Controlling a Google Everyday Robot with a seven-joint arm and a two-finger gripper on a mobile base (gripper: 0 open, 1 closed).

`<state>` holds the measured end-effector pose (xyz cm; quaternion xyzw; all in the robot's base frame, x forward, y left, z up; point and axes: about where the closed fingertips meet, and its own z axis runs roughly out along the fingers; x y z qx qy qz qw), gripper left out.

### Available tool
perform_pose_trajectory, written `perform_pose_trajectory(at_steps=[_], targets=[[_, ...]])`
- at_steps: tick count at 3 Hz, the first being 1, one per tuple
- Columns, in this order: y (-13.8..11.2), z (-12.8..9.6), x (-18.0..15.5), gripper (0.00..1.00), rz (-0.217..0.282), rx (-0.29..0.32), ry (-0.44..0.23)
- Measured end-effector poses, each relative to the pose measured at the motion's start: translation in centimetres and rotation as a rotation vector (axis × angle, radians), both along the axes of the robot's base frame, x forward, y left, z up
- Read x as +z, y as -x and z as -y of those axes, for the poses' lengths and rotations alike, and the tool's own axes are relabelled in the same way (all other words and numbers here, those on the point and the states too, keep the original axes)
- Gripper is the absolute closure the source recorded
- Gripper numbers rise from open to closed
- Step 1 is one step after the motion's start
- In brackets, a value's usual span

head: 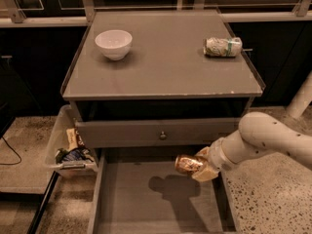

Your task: Place orange can into middle drawer

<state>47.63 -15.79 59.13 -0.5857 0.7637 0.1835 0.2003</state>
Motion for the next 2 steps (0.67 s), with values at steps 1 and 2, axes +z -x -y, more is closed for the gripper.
perform_pose_trajectory(at_steps=[1,2], targets=[[-1.18,-0.52,-8.17,1.00,0.048,0.020,-0.022],[-1.18,-0.53,-8.18,1.00,0.048,0.020,-0.022]])
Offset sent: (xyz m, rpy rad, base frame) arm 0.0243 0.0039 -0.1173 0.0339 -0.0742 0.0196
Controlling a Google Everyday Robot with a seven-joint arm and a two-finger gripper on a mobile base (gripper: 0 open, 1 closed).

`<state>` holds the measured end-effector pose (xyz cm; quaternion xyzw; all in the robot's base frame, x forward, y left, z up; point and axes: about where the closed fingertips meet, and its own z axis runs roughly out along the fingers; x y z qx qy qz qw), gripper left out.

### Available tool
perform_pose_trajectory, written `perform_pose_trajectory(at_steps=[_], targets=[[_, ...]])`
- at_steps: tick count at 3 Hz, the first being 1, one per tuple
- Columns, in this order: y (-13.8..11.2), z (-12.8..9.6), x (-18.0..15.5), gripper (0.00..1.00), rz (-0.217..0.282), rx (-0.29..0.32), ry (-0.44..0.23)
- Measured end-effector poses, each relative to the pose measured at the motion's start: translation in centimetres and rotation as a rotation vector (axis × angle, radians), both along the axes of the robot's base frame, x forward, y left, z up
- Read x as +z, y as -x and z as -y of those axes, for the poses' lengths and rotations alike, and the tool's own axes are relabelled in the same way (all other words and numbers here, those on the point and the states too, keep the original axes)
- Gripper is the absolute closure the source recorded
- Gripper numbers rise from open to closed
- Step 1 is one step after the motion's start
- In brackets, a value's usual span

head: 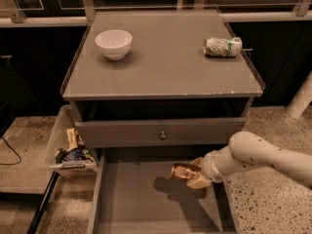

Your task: Place orange can into middle drawer

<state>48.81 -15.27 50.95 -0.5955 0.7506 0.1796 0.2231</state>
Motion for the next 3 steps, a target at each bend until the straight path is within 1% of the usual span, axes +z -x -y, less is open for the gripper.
perform_pose_trajectory(at_steps=[1,2,3], targets=[[0.0,-0.3,-1.9,1.00,0.009,-0.020,-0.005],[-0.6,-1.3,-5.4,1.00,0.025,-0.031,-0.023],[-0.8,-2.4,-8.6,1.00,0.056,-0.021,-0.052]])
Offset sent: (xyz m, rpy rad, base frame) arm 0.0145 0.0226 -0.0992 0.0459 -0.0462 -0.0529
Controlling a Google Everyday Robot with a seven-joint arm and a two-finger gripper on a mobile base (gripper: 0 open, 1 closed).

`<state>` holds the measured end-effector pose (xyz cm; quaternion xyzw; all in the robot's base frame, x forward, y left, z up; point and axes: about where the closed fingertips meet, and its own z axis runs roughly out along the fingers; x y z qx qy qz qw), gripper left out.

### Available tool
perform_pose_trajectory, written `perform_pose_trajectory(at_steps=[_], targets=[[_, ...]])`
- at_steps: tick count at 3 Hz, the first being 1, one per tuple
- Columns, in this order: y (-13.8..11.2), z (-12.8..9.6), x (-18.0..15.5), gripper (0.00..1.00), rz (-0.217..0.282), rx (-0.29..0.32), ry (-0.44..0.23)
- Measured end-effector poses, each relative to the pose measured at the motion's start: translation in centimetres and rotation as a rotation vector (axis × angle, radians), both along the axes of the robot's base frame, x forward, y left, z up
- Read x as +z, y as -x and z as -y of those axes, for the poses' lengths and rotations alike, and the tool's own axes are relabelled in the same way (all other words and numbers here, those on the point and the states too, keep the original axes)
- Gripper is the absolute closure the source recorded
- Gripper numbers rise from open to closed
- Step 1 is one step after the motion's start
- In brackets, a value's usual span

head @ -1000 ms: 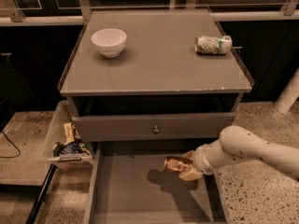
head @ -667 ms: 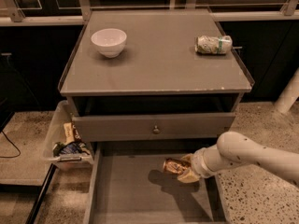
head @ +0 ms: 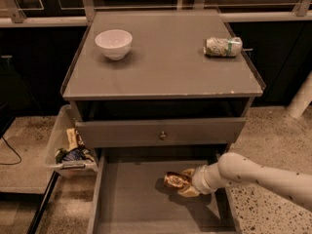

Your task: Place orange can into middle drawer

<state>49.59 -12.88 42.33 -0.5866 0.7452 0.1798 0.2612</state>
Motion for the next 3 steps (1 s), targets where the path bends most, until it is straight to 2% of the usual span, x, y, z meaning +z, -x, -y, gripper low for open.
perform_pose_trajectory(at_steps=[2,3], targets=[[-0.1,-1.2,-3.9,1.00,0.033,0.030,-0.049],[0.0,-1.2,-4.1,0.82,0.032,0.031,-0.051]])
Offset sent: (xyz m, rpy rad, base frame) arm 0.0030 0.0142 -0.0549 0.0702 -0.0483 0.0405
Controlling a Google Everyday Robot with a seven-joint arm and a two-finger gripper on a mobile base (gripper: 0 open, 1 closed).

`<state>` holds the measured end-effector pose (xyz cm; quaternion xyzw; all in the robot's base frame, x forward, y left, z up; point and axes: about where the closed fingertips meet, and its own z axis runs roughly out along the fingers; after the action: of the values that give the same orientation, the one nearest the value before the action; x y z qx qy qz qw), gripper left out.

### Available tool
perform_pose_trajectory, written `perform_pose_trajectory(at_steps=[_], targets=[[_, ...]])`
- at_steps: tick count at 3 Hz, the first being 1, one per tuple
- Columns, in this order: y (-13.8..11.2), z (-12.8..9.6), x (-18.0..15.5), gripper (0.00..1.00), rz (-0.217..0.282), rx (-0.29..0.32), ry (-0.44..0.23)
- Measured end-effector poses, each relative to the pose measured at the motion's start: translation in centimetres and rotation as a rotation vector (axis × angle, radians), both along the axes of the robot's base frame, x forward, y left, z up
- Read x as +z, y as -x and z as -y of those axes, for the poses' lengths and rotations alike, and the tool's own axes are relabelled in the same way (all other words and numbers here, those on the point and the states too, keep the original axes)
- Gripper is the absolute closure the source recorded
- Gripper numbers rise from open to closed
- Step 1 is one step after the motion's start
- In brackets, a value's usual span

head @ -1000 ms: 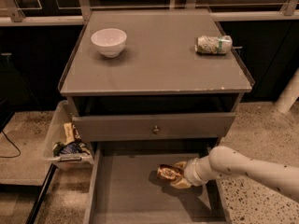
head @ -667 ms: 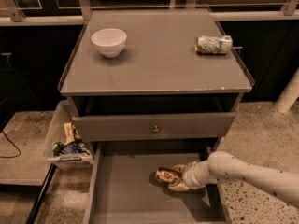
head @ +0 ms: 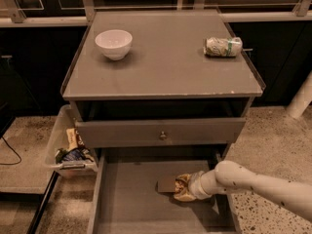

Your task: Place orange can into middle drawer

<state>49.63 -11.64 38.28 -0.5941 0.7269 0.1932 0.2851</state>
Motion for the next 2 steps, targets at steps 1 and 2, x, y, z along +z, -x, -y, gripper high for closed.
perform_pose_trajectory(at_steps=[1,2], targets=[[0.00,0.00,0.00,0.59,0.000,0.000,0.000],[0.00,0.00,0.00,0.36,0.000,0.000,0.000]])
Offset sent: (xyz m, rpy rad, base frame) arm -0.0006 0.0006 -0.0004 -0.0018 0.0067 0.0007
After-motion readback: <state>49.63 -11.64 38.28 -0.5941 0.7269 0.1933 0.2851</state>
